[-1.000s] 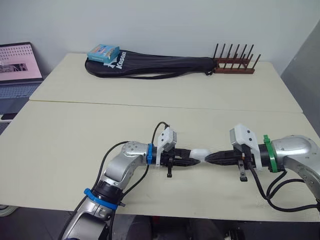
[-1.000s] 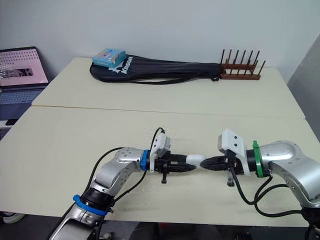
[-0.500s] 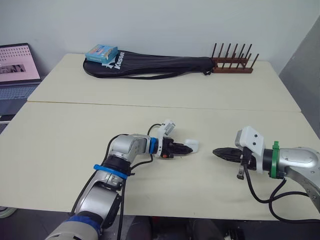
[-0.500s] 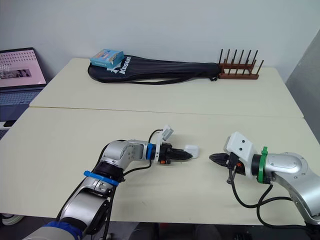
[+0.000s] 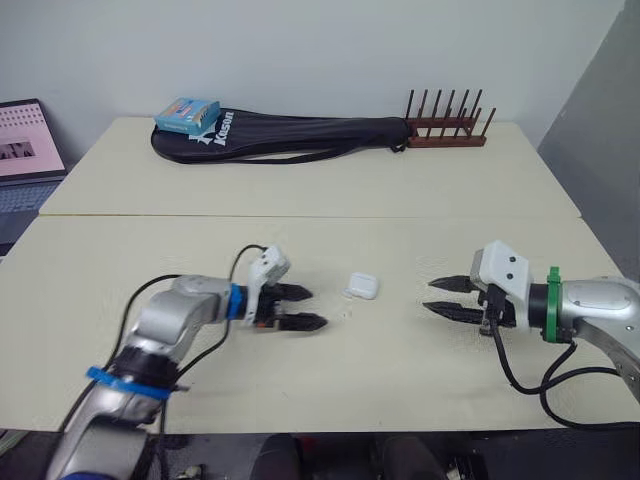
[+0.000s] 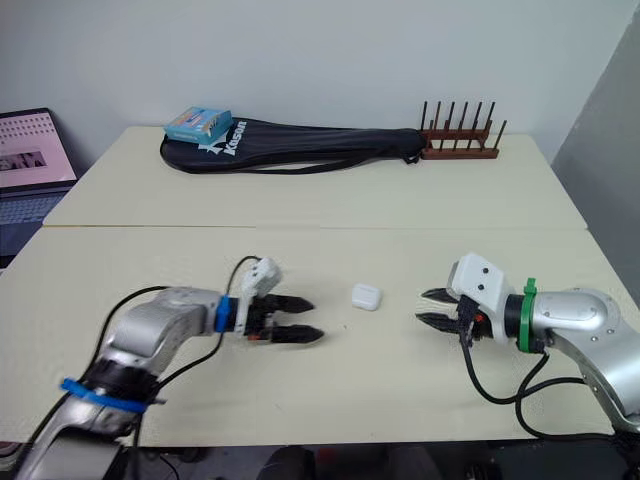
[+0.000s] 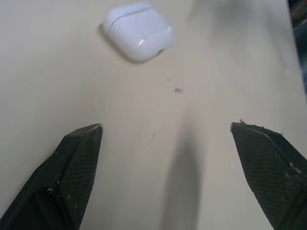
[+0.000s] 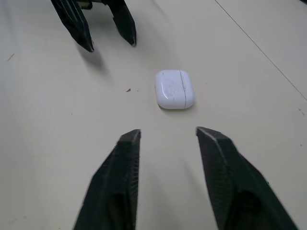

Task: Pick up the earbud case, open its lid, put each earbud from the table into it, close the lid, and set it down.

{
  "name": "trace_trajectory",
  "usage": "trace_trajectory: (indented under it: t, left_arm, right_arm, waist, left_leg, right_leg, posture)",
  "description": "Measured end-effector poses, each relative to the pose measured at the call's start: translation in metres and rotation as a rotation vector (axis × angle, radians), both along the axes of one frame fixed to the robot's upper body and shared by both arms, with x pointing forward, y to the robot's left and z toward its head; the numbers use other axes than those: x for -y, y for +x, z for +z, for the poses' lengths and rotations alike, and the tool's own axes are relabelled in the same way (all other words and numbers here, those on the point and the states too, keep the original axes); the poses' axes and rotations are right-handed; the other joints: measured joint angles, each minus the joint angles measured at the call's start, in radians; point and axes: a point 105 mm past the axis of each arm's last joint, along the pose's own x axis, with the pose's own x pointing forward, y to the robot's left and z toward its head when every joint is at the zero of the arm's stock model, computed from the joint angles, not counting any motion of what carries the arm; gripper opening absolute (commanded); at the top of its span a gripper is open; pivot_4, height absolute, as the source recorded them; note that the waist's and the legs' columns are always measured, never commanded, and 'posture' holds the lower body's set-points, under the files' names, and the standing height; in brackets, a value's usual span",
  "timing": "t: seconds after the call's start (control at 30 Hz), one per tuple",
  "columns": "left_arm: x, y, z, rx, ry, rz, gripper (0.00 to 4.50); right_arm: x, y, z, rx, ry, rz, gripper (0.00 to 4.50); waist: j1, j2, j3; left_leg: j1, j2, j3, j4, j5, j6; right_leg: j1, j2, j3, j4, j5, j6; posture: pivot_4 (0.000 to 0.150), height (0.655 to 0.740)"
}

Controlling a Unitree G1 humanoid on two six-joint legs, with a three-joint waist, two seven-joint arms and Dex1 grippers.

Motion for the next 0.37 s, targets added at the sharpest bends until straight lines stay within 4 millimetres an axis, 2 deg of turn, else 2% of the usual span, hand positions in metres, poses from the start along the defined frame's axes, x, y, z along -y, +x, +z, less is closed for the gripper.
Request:
trace_trajectory:
  t: [0.07,0.13,0.23,0.37]
  left_arm:
    - [-0.018,-0.005,0.003,0.075,0.032,0.028,4.5]
    - [-0.031,-0.01,0.016,0.145,0.04,0.028,4.5]
    - [-0.037,-0.021,0.042,0.278,0.067,-0.015,4.5]
    - [-0.043,-0.03,0.048,0.364,0.141,-0.018,4.5]
  right_arm:
    - [0.005,0.004,0.005,0.016,-0.037,0.034,3.46]
    - [0.012,0.005,0.009,0.019,-0.079,0.072,4.16]
    - [0.02,0.003,0.01,0.007,-0.127,0.133,4.16]
    - [0.027,0.01,0.016,0.017,-0.143,0.172,4.16]
  waist:
    - [0.005,-0.001,0.001]
    - [0.012,-0.001,0.002]
    - [0.028,-0.002,0.002]
    - [0.035,-0.001,0.002]
  left_leg:
    - [-0.002,-0.001,0.001,0.0,0.0,0.0]
    - [-0.005,-0.002,0.0,0.001,0.0,0.0]
    - [-0.01,-0.002,0.0,0.002,0.0,0.0]
    - [-0.015,-0.002,0.0,0.002,0.0,0.0]
  right_leg:
    - [-0.001,-0.002,0.0,0.0,0.0,0.0]
    - [-0.003,-0.004,-0.001,-0.001,0.002,-0.004]
    - [-0.007,-0.006,-0.002,-0.003,0.002,-0.004]
    - [-0.011,-0.008,-0.003,-0.003,0.002,-0.004]
  posture:
    - [0.15,0.6871]
    - [0.15,0.6871]
    - [0.15,0.6871]
    - [0.15,0.6871]
